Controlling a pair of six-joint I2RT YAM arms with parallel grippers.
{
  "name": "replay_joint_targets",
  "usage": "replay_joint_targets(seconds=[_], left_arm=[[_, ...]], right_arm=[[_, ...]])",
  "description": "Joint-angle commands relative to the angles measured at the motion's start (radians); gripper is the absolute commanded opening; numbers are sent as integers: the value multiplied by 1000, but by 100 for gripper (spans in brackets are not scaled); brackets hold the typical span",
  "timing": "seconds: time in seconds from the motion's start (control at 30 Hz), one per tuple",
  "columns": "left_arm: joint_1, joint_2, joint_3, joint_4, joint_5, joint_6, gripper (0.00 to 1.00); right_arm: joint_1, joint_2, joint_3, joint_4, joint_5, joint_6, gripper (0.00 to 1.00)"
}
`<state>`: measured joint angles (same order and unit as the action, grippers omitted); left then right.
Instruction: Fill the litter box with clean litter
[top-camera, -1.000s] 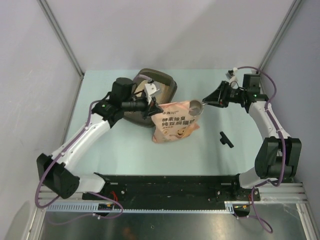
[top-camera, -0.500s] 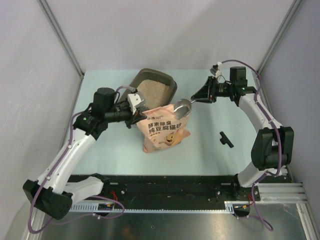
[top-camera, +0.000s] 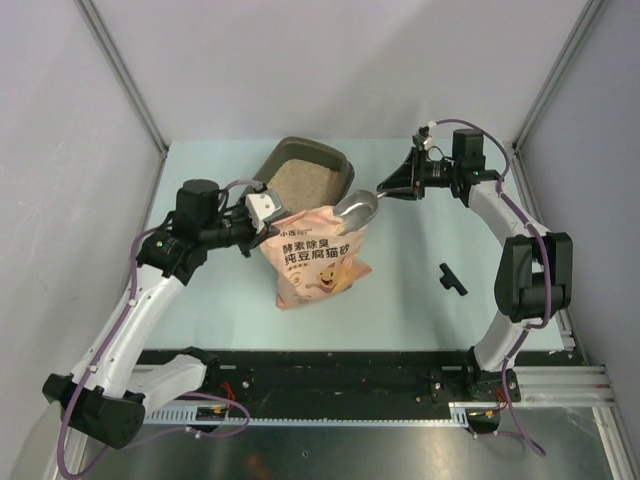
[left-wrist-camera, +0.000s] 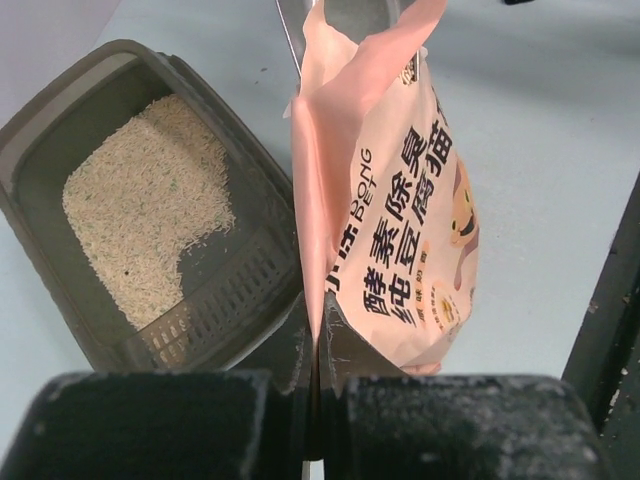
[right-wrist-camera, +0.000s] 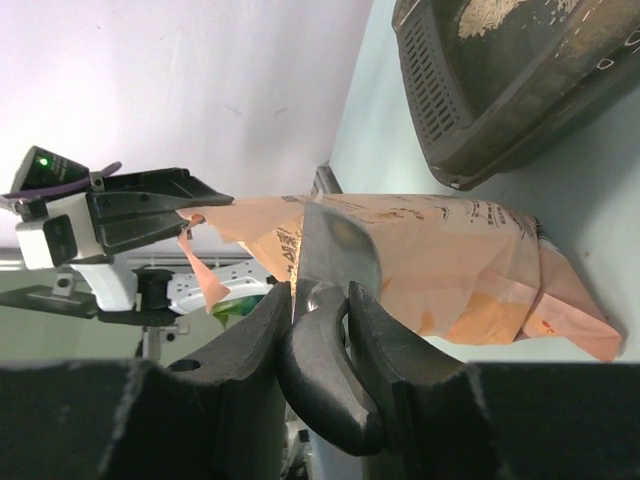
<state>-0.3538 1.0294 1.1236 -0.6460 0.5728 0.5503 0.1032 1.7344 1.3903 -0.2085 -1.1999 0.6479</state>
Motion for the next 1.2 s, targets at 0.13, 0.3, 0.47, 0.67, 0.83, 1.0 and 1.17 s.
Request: replay_joint_targets(seconds=[0.13, 0.3, 0.47, 0.67, 0.83, 1.0, 1.17], left_arm=[[22, -37, 54, 66, -77, 99, 0], [22, -31, 80, 57, -112, 100, 0], [22, -28, 93, 48, -142, 123, 0], [29, -28, 96, 48, -154, 132, 0], [44, -26, 99, 48, -157, 117, 0], [55, -29, 93, 46, -166, 105, 0], [55, -41, 78, 36, -168, 102, 0]], right_arm=[[-10, 109, 33, 196, -104, 179, 0], [-3, 134, 29, 239, -164, 190, 0], [-10, 148, 27, 380, -188, 280, 0], [-25, 171, 26, 618, -208, 476, 0], [-26, 182, 26, 626, -213, 487, 0], [-19, 220, 33, 784, -204, 607, 0], [0, 299, 102, 842, -167, 644, 0]])
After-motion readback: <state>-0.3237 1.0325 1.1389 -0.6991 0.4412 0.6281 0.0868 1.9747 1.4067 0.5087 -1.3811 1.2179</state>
